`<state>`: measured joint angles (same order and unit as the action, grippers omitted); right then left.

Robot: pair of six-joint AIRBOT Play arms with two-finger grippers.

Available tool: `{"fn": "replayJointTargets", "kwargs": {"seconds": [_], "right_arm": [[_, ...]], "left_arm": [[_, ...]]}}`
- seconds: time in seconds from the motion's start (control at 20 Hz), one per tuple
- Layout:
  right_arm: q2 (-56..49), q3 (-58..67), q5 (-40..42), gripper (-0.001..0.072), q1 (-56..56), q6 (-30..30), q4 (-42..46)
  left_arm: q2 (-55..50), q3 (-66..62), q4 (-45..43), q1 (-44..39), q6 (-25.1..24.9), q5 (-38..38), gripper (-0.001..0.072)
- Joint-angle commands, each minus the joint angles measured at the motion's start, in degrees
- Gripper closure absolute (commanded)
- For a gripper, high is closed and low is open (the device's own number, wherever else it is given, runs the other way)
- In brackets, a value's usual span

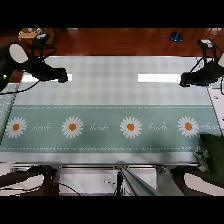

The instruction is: Fold the shirts.

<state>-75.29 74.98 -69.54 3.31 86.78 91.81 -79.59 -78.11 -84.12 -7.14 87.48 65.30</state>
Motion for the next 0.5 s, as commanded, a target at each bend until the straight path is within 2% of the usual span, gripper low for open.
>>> {"fn": "replayJointTargets", "kwargs": {"seconds": [0.0, 0.45], "right_arm": [[-1.09, 0.04, -1.18, 0.0159, -0.50, 0.87, 1.29], [-1.09, 0.04, -0.74, 0.0161, -0.50, 0.90, 1.31]], "left_arm": [[-0.79, -0.02, -4.39, -2.34, 2.21, 0.68, 0.0008], [-0.94, -0.02, -4.42, -2.29, 2.19, 0.72, 0.0007]]}}
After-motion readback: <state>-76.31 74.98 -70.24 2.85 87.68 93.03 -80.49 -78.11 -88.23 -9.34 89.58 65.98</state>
